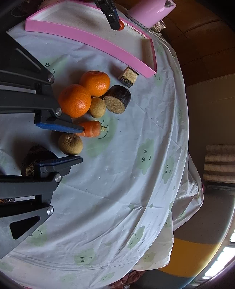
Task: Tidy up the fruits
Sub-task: 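Place the tomato in the pink tray with the left tool while the right tool places the potato there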
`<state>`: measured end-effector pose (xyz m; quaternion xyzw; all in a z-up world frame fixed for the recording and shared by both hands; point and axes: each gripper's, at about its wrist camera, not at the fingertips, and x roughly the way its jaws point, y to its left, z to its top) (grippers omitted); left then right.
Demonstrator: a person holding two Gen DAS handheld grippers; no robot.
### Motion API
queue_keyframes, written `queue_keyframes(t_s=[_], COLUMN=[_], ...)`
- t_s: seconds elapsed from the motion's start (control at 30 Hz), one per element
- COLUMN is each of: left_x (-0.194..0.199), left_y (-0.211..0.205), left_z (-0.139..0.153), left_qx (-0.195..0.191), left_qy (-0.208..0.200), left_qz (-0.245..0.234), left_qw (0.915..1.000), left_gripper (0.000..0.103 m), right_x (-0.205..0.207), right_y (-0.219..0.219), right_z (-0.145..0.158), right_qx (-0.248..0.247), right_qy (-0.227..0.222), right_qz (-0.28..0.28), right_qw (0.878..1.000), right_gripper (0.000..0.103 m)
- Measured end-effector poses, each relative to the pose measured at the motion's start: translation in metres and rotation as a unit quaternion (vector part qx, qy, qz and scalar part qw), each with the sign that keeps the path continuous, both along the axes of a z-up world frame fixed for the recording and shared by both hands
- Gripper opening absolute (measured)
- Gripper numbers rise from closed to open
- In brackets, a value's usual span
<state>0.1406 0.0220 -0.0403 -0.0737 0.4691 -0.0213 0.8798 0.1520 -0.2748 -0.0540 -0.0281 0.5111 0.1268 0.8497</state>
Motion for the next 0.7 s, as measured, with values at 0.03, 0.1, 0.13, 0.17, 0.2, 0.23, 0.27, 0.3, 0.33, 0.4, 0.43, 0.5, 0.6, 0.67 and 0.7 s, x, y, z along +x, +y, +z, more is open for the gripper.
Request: queue_keyframes(t_s=[0.03, 0.1, 0.13, 0.17, 0.2, 0.23, 0.27, 0.3, 0.33, 0.4, 0.43, 0.5, 0.6, 0.67, 0.7], left_x=[0.001, -0.003, -0.005, -0.008, -0.012, -0.015, -0.018, -0.022, -0.024, -0.032, -0.036, -0.045, -0.055, -0.062, -0.064], left_y=[0.004, 0.008, 0.01, 0.011, 0.01, 0.009, 0.009, 0.009, 0.008, 0.008, 0.008, 0.007, 0.003, 0.002, 0.002], left_z=[-0.002, -0.004, -0.003, -0.004, -0.004, -0.004, -0.004, -0.003, -0.003, -0.002, -0.001, 0.001, 0.002, 0.002, 0.002], left_qx=[0.002, 0.01, 0.005, 0.002, 0.006, 0.01, 0.012, 0.011, 0.009, 0.005, 0.003, -0.002, -0.001, 0.002, 0.001], left_qy=[0.003, 0.007, 0.008, 0.008, 0.007, 0.006, 0.007, 0.007, 0.006, 0.004, 0.003, 0.001, -0.001, 0.0, 0.001], left_qz=[0.005, 0.016, 0.016, 0.015, 0.015, 0.015, 0.014, 0.013, 0.011, 0.01, 0.008, 0.005, -0.004, -0.006, -0.007], left_qw=[1.0, 0.9998, 0.9998, 0.9999, 0.9998, 0.9998, 0.9998, 0.9998, 0.9999, 0.9999, 1.0, 1.0, 1.0, 1.0, 1.0], left_gripper=[0.029, 0.03, 0.032, 0.033, 0.036, 0.036, 0.036, 0.036, 0.037, 0.037, 0.037, 0.037, 0.037, 0.037, 0.037], right_x=[0.0, 0.0, 0.0, -0.001, -0.002, -0.003, -0.003, -0.005, -0.005, -0.008, -0.009, -0.013, -0.019, -0.024, -0.026], right_y=[-0.001, 0.0, 0.001, 0.002, 0.002, 0.003, 0.003, 0.002, 0.002, 0.002, 0.002, 0.003, 0.004, 0.004, 0.005], right_z=[0.0, 0.0, 0.0, 0.0, 0.0, 0.0, 0.001, 0.001, 0.002, 0.003, 0.003, 0.006, 0.009, 0.013, 0.015], right_qx=[0.005, 0.001, -0.002, -0.005, -0.007, -0.009, -0.012, -0.013, -0.015, -0.019, -0.021, -0.023, -0.024, -0.02, -0.018], right_qy=[0.002, 0.0, -0.002, -0.004, -0.005, -0.008, -0.01, -0.012, -0.013, -0.017, -0.02, -0.026, -0.036, -0.043, -0.048], right_qz=[-0.002, -0.006, -0.006, -0.006, -0.007, -0.009, -0.012, -0.016, -0.02, -0.024, -0.026, -0.031, -0.04, -0.047, -0.049], right_qw=[1.0, 1.0, 1.0, 1.0, 1.0, 1.0, 1.0, 1.0, 1.0, 0.999, 0.999, 0.999, 0.998, 0.998, 0.998], right_gripper=[0.027, 0.026, 0.026, 0.026, 0.026, 0.025, 0.025, 0.025, 0.025, 0.025, 0.025, 0.025, 0.025, 0.025, 0.025])
